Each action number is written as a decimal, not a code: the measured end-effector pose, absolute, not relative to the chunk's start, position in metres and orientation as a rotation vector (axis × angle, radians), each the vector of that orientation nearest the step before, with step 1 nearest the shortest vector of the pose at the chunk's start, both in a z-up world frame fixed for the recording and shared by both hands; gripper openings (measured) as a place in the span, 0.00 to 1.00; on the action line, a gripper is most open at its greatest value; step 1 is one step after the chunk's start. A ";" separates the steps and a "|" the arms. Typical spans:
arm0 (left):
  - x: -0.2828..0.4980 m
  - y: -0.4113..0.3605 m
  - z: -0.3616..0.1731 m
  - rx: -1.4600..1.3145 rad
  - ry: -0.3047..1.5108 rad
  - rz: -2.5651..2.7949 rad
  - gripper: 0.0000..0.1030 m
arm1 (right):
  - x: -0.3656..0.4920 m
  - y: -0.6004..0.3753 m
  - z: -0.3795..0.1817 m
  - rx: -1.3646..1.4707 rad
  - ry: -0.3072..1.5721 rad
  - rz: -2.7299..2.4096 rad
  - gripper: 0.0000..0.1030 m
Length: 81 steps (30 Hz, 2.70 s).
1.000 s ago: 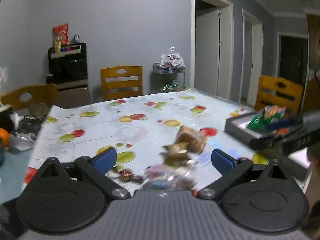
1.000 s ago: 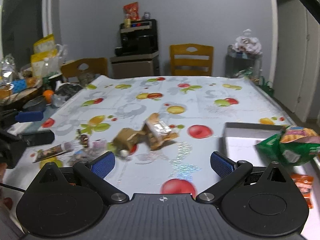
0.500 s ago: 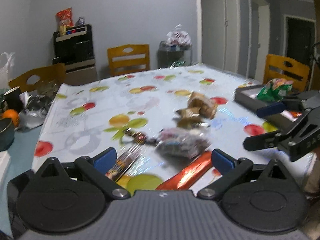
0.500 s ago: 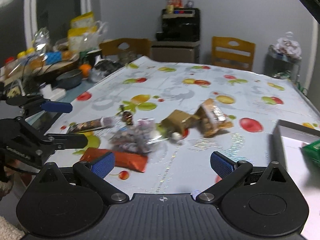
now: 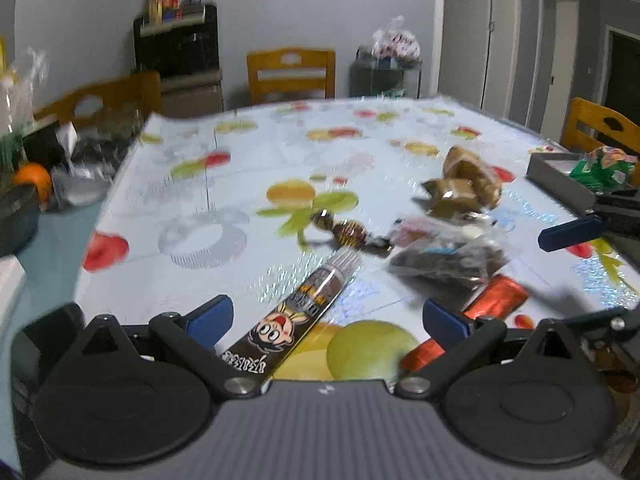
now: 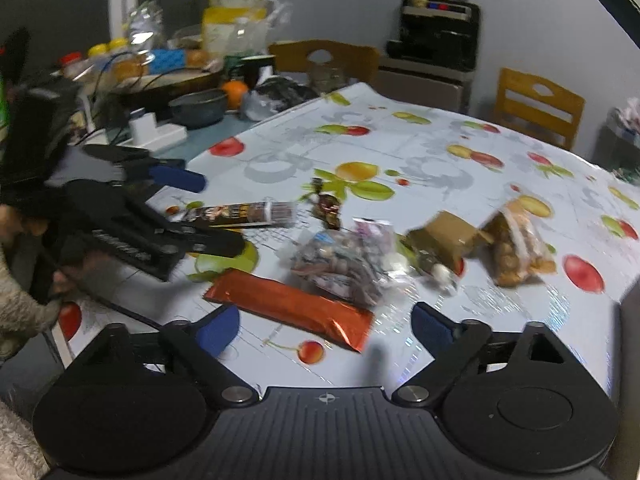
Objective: Organize snacks
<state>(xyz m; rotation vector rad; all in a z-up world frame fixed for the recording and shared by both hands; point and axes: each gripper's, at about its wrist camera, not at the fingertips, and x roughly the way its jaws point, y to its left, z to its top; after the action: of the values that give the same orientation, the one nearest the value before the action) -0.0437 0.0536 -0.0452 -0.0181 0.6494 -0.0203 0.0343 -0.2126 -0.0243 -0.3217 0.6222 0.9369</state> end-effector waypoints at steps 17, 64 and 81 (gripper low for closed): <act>-0.015 0.061 -0.055 -0.046 0.706 -0.057 0.99 | 0.028 -0.168 -0.036 -0.504 0.594 1.065 0.51; -0.016 0.051 -0.054 -0.078 0.689 0.054 0.20 | 0.021 -0.216 -0.029 -0.314 0.638 1.063 0.22; -0.046 0.042 -0.007 -0.040 0.554 0.085 0.20 | 0.025 -0.259 -0.003 -0.217 0.528 1.040 0.22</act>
<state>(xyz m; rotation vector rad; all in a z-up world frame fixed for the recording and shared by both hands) -0.0459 0.0420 -0.0069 -0.0399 0.5537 0.0849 0.0252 -0.2588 -0.0028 -0.2169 0.5280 1.0399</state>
